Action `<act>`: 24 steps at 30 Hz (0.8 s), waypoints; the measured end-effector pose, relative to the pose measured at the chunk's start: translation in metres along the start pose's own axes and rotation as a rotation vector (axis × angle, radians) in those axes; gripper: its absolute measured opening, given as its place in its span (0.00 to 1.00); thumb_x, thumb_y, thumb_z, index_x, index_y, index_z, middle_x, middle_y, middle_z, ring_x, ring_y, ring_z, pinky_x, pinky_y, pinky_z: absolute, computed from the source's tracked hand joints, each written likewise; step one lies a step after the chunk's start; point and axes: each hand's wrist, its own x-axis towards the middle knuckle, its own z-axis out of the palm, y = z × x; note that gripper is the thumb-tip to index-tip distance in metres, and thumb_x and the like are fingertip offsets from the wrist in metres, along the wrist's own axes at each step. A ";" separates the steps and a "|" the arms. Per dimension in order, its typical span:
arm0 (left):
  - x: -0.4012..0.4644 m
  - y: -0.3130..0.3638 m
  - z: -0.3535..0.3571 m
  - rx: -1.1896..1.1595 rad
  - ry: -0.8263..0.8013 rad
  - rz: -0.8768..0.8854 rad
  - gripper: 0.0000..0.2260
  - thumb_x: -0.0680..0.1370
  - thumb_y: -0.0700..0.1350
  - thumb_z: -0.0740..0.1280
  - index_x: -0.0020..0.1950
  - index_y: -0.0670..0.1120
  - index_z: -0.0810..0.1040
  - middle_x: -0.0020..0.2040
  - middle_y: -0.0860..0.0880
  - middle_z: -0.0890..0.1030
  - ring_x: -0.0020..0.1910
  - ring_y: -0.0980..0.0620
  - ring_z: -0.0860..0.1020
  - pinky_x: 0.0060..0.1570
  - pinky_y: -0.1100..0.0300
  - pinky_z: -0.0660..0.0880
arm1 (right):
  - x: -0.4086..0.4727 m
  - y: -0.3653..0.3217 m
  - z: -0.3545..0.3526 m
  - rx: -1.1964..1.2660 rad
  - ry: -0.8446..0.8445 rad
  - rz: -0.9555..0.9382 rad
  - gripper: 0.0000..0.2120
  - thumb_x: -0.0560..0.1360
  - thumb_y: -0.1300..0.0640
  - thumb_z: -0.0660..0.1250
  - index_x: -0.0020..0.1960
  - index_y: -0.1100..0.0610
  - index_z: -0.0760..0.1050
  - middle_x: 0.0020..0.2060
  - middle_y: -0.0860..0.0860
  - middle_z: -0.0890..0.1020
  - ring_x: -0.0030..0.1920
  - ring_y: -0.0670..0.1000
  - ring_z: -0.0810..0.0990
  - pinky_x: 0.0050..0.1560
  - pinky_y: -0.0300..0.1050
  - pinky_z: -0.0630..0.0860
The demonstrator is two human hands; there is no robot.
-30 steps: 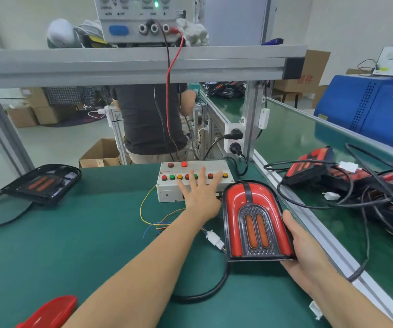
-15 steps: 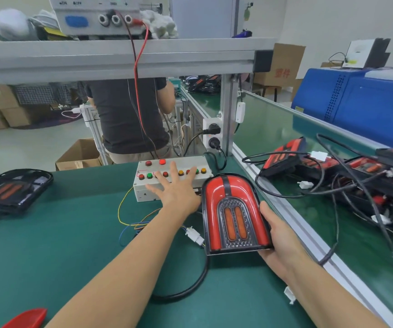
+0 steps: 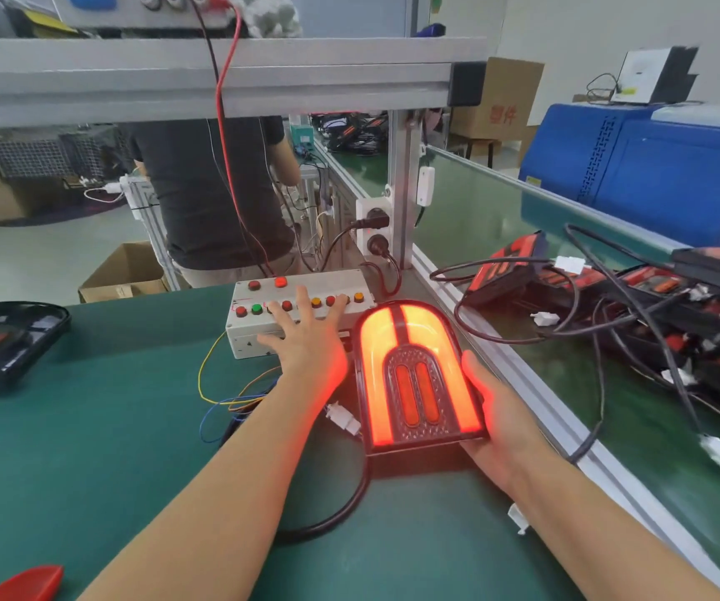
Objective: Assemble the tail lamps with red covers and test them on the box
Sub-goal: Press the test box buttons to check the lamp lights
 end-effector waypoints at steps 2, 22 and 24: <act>0.000 0.000 0.000 -0.002 0.003 0.006 0.38 0.75 0.37 0.59 0.75 0.65 0.43 0.77 0.44 0.38 0.73 0.29 0.40 0.63 0.27 0.54 | 0.000 0.000 0.000 -0.005 0.007 0.002 0.19 0.79 0.43 0.59 0.44 0.50 0.86 0.47 0.55 0.86 0.45 0.54 0.86 0.55 0.53 0.77; -0.002 0.001 -0.004 -0.004 0.003 -0.007 0.39 0.74 0.37 0.61 0.75 0.64 0.45 0.77 0.46 0.39 0.74 0.31 0.40 0.64 0.25 0.49 | -0.003 -0.002 0.001 0.001 0.027 0.026 0.19 0.78 0.43 0.61 0.44 0.52 0.86 0.48 0.56 0.86 0.46 0.55 0.86 0.55 0.53 0.78; -0.002 0.002 -0.007 0.005 0.025 0.007 0.37 0.74 0.40 0.63 0.75 0.63 0.47 0.77 0.45 0.40 0.74 0.34 0.39 0.64 0.26 0.47 | -0.004 -0.003 0.002 -0.001 0.021 0.030 0.19 0.78 0.43 0.61 0.46 0.52 0.86 0.48 0.55 0.86 0.47 0.54 0.86 0.55 0.52 0.78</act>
